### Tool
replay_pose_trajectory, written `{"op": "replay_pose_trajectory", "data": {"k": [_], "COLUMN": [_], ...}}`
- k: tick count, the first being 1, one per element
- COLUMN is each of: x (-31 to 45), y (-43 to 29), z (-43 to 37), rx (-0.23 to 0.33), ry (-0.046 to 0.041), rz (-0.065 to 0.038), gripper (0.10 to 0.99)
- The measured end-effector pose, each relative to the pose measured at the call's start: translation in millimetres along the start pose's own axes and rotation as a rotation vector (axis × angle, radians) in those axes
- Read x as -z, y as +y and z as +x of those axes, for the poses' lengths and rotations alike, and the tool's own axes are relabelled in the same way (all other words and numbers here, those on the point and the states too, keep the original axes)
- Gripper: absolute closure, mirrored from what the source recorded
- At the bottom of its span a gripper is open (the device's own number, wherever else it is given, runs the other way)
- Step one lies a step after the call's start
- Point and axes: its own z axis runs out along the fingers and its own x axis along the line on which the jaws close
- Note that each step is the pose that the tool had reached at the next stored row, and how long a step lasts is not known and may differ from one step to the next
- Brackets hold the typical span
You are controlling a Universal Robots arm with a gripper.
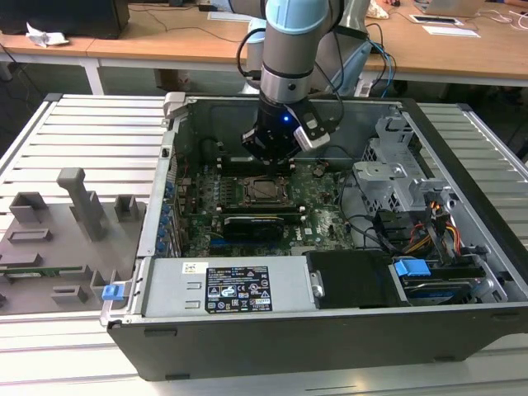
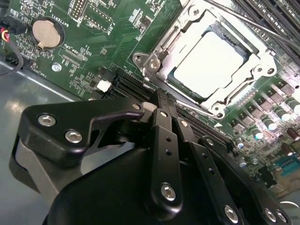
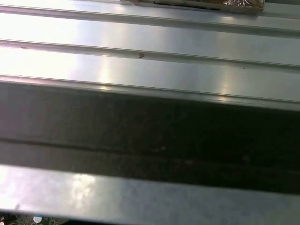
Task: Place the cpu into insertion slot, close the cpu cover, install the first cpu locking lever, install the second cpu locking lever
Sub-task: 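Install the first cpu locking lever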
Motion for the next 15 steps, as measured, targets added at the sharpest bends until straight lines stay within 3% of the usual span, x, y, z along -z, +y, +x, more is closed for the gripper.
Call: {"op": "replay_pose_trajectory", "data": {"k": [8,15], "x": [-5.0,-8.3], "y": [-0.5,-0.1], "z": [-0.2,-0.5], "rx": [0.0,0.0], "ry": [0.002,0.0022], "rz": [0.018,0.02], "gripper": [0.98,0.98]}}
